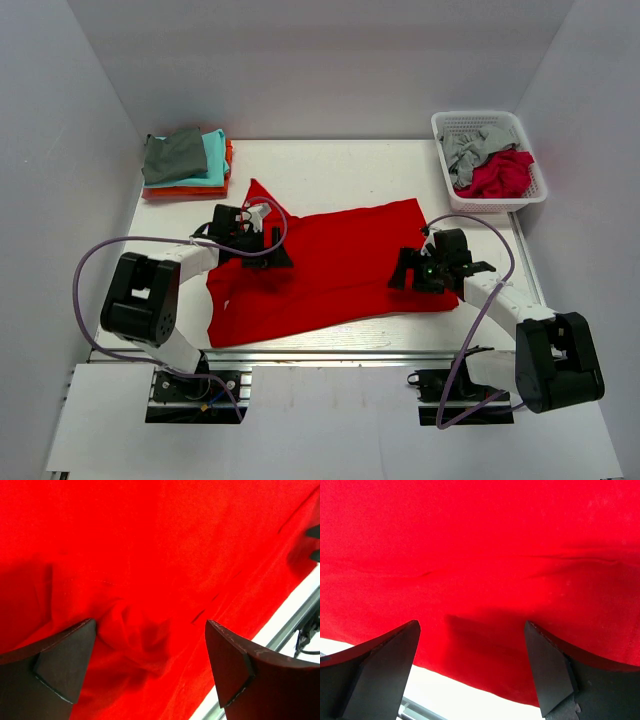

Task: Fold and stack the t-shirts
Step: Fold the flattened tshirt in 1/3 of the way, then grap the side of the flattened tshirt furthest away from the robot with both arms, then fold the other side of the tshirt into a rectangle, then rotate the tshirt 90 degrees

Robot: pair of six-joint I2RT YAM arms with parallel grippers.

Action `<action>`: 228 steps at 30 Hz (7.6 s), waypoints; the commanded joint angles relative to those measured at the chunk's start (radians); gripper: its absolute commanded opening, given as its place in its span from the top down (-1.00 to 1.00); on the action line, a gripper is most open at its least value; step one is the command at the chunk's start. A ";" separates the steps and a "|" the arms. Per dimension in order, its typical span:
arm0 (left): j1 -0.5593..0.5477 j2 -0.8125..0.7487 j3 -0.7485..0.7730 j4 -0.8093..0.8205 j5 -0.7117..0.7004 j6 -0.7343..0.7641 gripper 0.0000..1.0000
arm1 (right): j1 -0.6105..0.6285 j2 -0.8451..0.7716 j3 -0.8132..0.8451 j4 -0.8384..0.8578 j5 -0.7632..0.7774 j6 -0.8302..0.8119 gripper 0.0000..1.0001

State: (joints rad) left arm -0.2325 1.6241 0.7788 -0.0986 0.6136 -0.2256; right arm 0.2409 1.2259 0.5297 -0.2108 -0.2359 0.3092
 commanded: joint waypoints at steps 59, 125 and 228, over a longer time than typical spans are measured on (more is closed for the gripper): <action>0.110 0.809 1.307 -0.268 -0.629 -0.043 1.00 | 0.006 0.986 1.179 -0.143 0.668 0.156 -0.80; 0.110 0.551 1.099 -0.349 -0.542 -0.004 1.00 | 0.008 1.049 1.222 -0.222 0.690 0.183 1.00; 0.102 0.690 0.902 -0.346 -0.324 -0.136 -0.99 | -0.187 0.233 0.109 0.090 0.094 0.122 -0.81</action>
State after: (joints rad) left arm -0.1410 2.1746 1.6062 -0.4282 0.3355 -0.4358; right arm 0.0441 1.5196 0.7017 0.0402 -0.1158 0.4889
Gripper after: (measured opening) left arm 0.994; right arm 0.902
